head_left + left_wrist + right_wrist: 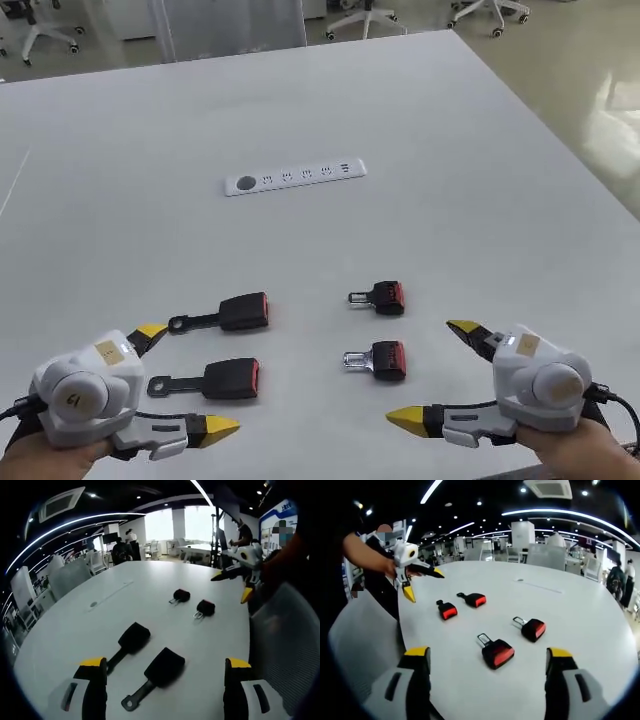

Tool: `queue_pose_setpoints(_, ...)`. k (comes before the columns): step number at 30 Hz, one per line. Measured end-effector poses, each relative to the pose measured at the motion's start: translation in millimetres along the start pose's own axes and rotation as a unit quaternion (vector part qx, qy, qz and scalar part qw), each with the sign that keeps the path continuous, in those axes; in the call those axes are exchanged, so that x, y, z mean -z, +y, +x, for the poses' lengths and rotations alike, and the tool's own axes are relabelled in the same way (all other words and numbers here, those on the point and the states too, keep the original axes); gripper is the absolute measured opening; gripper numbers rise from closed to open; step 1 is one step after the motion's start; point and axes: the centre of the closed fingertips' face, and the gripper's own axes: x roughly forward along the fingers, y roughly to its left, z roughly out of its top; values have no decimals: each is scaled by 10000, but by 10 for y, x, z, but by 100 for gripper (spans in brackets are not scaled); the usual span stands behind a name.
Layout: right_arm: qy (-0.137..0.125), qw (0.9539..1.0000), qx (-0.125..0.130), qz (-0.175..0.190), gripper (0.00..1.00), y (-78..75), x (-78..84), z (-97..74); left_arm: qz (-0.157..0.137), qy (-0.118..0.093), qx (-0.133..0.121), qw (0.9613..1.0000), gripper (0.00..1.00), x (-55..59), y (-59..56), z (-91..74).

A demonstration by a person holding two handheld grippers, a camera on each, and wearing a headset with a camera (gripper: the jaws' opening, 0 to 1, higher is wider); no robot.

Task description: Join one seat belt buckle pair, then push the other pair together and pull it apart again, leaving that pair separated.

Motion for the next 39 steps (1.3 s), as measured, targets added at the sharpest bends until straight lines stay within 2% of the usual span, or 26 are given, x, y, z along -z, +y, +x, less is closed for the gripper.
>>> queue_pose_setpoints(9,164,9994,-287,-135,95,8,38,149,268,198,186,9993,98,65,29,96)
queue_pose_setpoints(13,322,9982,-459,-230,93,10,82,231,355,261,269,9987,97,93,57,151)
queue_pose_setpoints(19,459,9962,-673,-310,89,-16,125,342,559,408,460,9965,93,156,63,269)
queue_pose_setpoints(22,553,9944,-799,-407,88,-21,146,398,849,624,591,9927,91,227,71,339)
queue_pose_setpoints(24,611,9934,-873,-417,87,-30,162,432,855,607,646,9924,88,229,70,379)
queue_pose_setpoints(33,881,9874,-1179,-579,81,-38,260,561,1044,778,934,9871,82,321,98,573)
queue_pose_setpoints(37,987,9842,-1329,-630,78,-36,313,601,1177,833,1078,9837,76,344,76,638)
queue_pose_setpoints(39,1033,9831,-1371,-634,77,-44,332,615,1321,899,1172,9802,73,377,64,671)
